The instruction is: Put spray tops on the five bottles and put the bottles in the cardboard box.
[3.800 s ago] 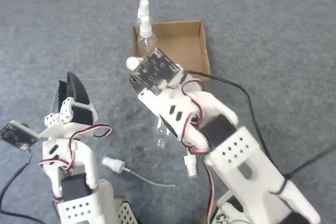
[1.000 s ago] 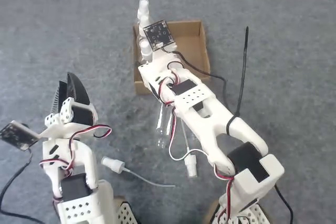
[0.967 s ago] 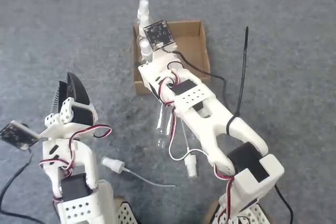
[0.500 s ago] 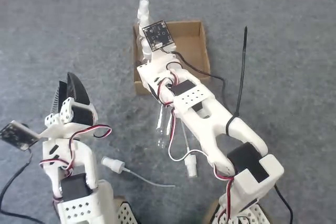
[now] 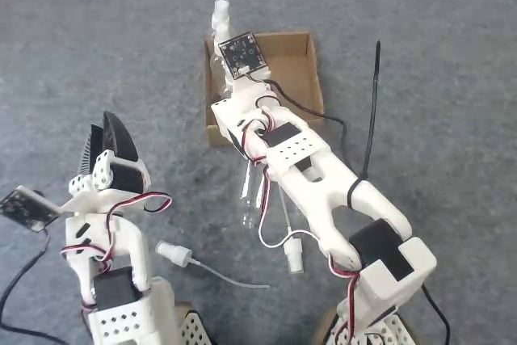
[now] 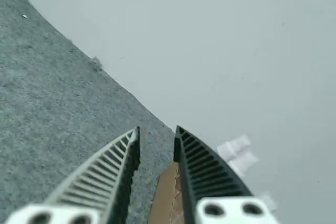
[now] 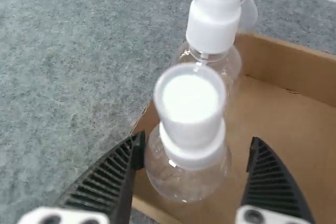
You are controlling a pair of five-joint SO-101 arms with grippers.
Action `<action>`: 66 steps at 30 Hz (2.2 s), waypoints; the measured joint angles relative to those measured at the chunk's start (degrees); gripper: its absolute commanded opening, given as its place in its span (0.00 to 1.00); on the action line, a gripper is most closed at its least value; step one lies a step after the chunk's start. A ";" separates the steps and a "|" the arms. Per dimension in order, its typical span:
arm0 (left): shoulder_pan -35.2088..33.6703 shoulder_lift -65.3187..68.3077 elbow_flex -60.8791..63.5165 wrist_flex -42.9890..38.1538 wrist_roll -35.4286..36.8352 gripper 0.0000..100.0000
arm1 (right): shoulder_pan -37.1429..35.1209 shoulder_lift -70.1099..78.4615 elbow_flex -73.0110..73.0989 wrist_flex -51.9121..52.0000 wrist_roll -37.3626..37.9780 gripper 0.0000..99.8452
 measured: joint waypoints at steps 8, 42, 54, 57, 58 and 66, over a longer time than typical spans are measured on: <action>0.00 0.00 0.00 0.00 0.00 0.10 | -1.85 0.00 -0.97 1.85 0.00 0.27; 0.00 0.00 0.00 0.00 0.00 0.10 | -1.85 -13.71 -0.97 19.96 0.00 0.27; 0.00 0.00 0.00 0.00 0.00 0.10 | -1.85 -22.24 -0.97 28.31 0.00 0.27; 0.00 0.00 0.00 0.00 0.00 0.10 | -1.85 -23.65 -0.97 29.80 0.00 0.27; 0.00 0.00 0.00 0.00 0.00 0.10 | -1.85 -24.18 -0.97 30.51 0.00 0.27; 0.00 0.00 0.00 0.00 0.00 0.10 | -1.93 -28.92 -0.97 37.71 0.00 0.27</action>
